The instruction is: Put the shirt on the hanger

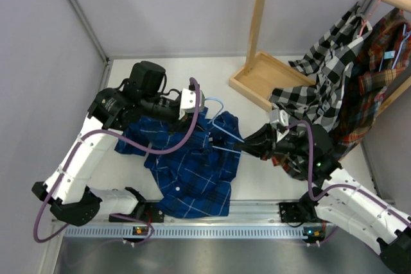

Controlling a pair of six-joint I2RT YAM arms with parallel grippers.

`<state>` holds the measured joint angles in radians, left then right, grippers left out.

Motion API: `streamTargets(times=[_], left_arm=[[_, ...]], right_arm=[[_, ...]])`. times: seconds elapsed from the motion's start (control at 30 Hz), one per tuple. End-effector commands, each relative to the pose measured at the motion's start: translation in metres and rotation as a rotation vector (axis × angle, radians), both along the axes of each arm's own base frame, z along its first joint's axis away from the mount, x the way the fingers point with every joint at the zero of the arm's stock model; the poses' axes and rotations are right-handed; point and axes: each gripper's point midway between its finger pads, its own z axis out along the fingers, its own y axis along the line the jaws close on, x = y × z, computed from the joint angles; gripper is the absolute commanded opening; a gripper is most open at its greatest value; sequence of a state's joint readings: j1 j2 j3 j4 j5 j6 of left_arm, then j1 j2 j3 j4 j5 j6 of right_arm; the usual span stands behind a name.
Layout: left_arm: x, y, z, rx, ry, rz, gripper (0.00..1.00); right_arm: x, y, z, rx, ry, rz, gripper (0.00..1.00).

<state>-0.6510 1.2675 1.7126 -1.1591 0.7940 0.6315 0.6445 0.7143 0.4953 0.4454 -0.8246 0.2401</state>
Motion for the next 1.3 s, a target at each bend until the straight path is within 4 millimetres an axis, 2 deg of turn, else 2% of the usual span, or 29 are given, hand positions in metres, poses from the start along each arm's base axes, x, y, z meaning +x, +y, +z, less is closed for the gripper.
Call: streamTargets(times=[0.0, 0.03, 0.07, 0.1, 0.13, 0.17, 0.2, 0.27, 0.3, 0.33, 0.4, 0.47, 0.53, 0.57, 0.6, 0.63, 0.7, 0.73, 0.77, 0.83, 0.87, 0.93, 1.1, 1.27], left_arm=[[-0.003, -0.004, 0.007, -0.038, -0.025, -0.035, 0.0], [0.001, -0.004, 0.009, -0.041, -0.033, -0.012, 0.0], [0.014, -0.001, 0.005, -0.017, -0.05, 0.061, 0.0], [0.019, 0.001, 0.009, -0.028, -0.039, 0.135, 0.0], [0.033, -0.001, 0.018, -0.062, -0.089, 0.191, 0.0], [0.042, 0.002, 0.02, -0.07, -0.098, 0.254, 0.0], [0.052, 0.01, 0.017, -0.064, -0.097, 0.358, 0.0], [0.069, 0.014, 0.027, -0.116, -0.129, 0.469, 0.0], [0.078, 0.022, 0.021, -0.125, -0.119, 0.568, 0.0], [0.086, 0.023, 0.03, -0.172, -0.14, 0.616, 0.0], [0.096, 0.031, 0.023, -0.2, -0.109, 0.728, 0.0], [0.096, 0.034, 0.027, -0.234, -0.104, 0.76, 0.0], [0.098, 0.037, 0.025, -0.257, -0.067, 0.813, 0.0], [0.098, 0.037, 0.028, -0.277, -0.06, 0.821, 0.0], [0.097, 0.036, 0.026, -0.286, -0.04, 0.827, 0.0], [0.094, 0.034, 0.023, -0.287, -0.018, 0.811, 0.0], [0.091, 0.03, 0.022, -0.303, -0.004, 0.793, 0.0], [0.089, 0.029, 0.022, -0.315, 0.01, 0.791, 0.0], [0.09, 0.028, 0.014, -0.315, 0.031, 0.798, 0.0], [0.09, 0.028, 0.015, -0.341, 0.029, 0.803, 0.0], [0.09, 0.028, 0.01, -0.336, 0.036, 0.807, 0.0], [0.09, 0.027, 0.009, -0.345, 0.04, 0.807, 0.0], [0.092, 0.028, 0.002, -0.333, 0.042, 0.815, 0.0], [0.089, 0.03, 0.006, -0.355, 0.033, 0.818, 0.0]], right_arm=[[0.002, -0.004, 0.043, 0.081, -0.143, -0.028, 0.04], [0.005, -0.005, 0.041, 0.072, -0.117, -0.051, 0.21], [0.017, -0.008, 0.04, 0.075, -0.085, -0.125, 0.66], [0.023, -0.011, 0.037, 0.065, -0.057, -0.169, 0.76], [0.028, -0.017, 0.036, 0.067, -0.031, -0.229, 0.88], [0.045, -0.027, 0.024, 0.053, 0.043, -0.354, 0.99], [0.05, -0.034, 0.02, 0.059, 0.075, -0.407, 0.99], [0.055, -0.051, 0.013, 0.128, 0.171, -0.51, 0.99], [0.049, -0.055, 0.009, 0.176, 0.221, -0.503, 0.99], [0.046, -0.056, 0.009, 0.201, 0.23, -0.498, 0.99], [0.042, -0.059, 0.011, 0.252, 0.293, -0.489, 0.99], [0.041, -0.058, 0.007, 0.257, 0.335, -0.478, 0.97], [0.046, -0.05, 0.001, 0.263, 0.433, -0.463, 0.9], [0.048, -0.045, -0.003, 0.259, 0.472, -0.453, 0.84], [0.055, -0.036, -0.012, 0.237, 0.543, -0.445, 0.82], [0.057, -0.032, -0.009, 0.244, 0.546, -0.429, 0.81], [0.064, -0.022, -0.011, 0.228, 0.587, -0.423, 0.78], [0.07, -0.011, -0.017, 0.197, 0.608, -0.413, 0.77], [0.073, -0.005, -0.015, 0.198, 0.605, -0.404, 0.73], [0.077, 0.012, -0.021, 0.161, 0.63, -0.37, 0.65], [0.078, 0.017, -0.018, 0.17, 0.616, -0.355, 0.62], [0.082, 0.029, -0.026, 0.144, 0.61, -0.348, 0.58], [0.089, 0.042, -0.037, 0.131, 0.621, -0.342, 0.53], [0.093, 0.055, -0.055, 0.081, 0.619, -0.359, 0.47]])
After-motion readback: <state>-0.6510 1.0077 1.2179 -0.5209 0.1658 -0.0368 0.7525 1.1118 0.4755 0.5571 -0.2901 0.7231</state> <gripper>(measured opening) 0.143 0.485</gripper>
